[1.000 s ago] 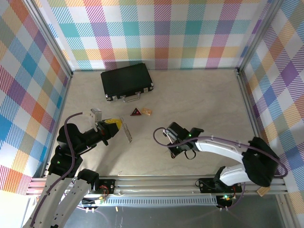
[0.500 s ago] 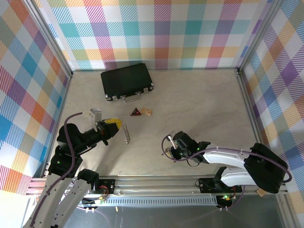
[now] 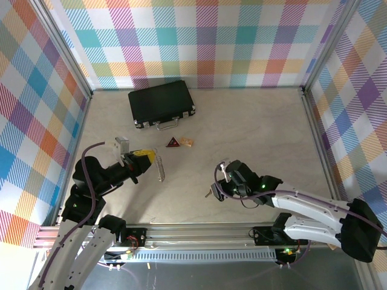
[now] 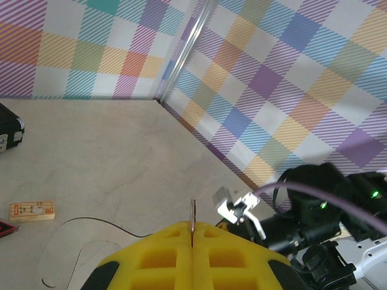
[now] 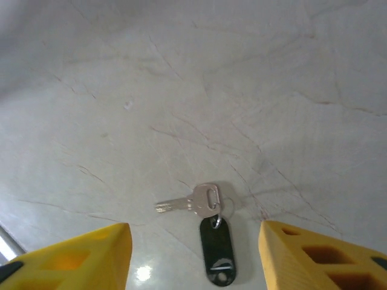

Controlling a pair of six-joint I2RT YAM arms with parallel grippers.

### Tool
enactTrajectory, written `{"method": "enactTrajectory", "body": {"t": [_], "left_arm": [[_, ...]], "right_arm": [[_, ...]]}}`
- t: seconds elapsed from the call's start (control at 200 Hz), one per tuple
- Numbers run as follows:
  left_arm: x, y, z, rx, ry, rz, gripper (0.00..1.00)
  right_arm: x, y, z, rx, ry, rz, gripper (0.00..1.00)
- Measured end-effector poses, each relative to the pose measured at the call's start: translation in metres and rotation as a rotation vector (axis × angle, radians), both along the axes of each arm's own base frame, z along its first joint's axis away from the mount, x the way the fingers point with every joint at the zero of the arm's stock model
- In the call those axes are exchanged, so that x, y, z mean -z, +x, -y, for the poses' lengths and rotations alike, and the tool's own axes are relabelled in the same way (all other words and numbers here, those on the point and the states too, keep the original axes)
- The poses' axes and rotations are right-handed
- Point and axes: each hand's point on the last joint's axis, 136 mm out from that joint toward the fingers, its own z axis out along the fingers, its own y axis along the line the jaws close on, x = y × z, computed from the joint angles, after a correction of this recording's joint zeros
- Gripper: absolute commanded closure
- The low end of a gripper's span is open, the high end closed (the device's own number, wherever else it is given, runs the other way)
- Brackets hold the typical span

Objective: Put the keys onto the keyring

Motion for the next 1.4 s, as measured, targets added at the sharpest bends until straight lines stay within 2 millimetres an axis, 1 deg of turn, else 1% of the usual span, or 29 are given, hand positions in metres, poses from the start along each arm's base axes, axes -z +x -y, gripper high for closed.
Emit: {"method": "enactTrajectory", "body": {"t": [0.065, 0.1, 0.17, 0.285, 0.42, 0.59, 0.745, 0.895, 1.115, 1.4], "left_arm": [[0.0, 0.0, 0.0, 0.0, 0.0, 0.0, 1.0], [0.0, 0.0, 0.0, 0.0, 0.0, 0.0, 1.0], [0.0, 0.0, 0.0, 0.001, 0.001, -0.001, 1.0], [0.001, -0.001, 0.0, 0.002, 0.005, 0.001, 1.0], [-0.002, -0.005, -0.001, 0.005, 0.004, 0.02, 1.0], [-0.004, -0.007, -0.001, 0.012, 0.001, 0.027, 1.0], [-0.004, -0.008, 0.0, 0.022, 0.0, 0.027, 1.0], [-0.004, -0.009, 0.001, 0.03, -0.001, 0.027, 1.0], [-0.004, -0.009, 0.001, 0.03, -0.001, 0.027, 1.0], [-0.004, -0.009, 0.001, 0.03, 0.0, 0.026, 1.0]], "right_arm": [[-0.014, 0.004, -0.003, 0.015, -0.011, -0.034, 0.38], [-0.018, 0.005, -0.005, 0.016, -0.025, -0.064, 0.38], [-0.016, 0.004, -0.01, 0.006, -0.069, -0.136, 0.38], [0.002, -0.005, -0.013, -0.022, -0.172, -0.282, 0.36], [0.022, -0.015, -0.005, -0.042, -0.256, -0.426, 0.37], [0.041, -0.014, 0.001, -0.05, -0.315, -0.532, 0.4], [0.059, -0.009, 0.008, -0.057, -0.356, -0.582, 0.44], [0.071, -0.003, 0.011, -0.072, -0.37, -0.606, 0.5], [0.078, 0.006, -0.001, -0.113, -0.344, -0.615, 0.58], [0.085, 0.005, -0.007, -0.152, -0.333, -0.635, 0.69]]}}
